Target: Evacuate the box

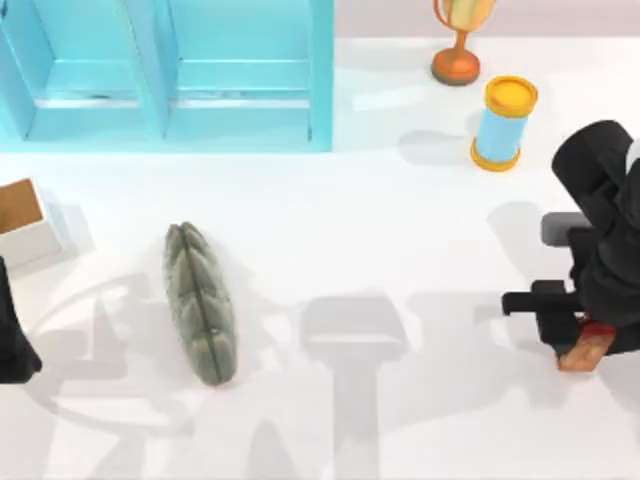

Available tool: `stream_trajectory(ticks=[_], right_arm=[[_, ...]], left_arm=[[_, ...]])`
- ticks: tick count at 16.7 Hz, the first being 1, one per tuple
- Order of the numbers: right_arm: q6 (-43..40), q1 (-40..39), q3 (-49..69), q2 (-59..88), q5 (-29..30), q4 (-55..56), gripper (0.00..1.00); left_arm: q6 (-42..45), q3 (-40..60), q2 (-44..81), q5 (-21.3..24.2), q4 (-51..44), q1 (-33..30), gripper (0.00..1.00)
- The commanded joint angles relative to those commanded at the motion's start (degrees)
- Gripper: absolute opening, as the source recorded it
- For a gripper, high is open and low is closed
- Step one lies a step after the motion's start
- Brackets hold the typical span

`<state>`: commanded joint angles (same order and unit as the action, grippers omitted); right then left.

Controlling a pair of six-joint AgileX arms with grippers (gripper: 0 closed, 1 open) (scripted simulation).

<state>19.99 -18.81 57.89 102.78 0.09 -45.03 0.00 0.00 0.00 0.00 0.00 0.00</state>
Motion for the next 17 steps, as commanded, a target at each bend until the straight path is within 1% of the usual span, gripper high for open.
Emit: stream_trajectory(ticks=[3, 16, 17], right_arm=[[0.0, 0.0, 0.0, 0.0, 0.0, 0.0, 0.00], [0.0, 0.0, 0.0, 0.0, 0.0, 0.0, 0.98], [0.0, 0.0, 0.0, 0.0, 0.0, 0.0, 1.00]], left_arm=[[0.0, 0.0, 0.0, 0.0, 0.0, 0.0, 1.00], [0.0, 0.0, 0.0, 0.0, 0.0, 0.0, 1.00], [0.0, 0.0, 0.0, 0.0, 0.0, 0.0, 1.00]])
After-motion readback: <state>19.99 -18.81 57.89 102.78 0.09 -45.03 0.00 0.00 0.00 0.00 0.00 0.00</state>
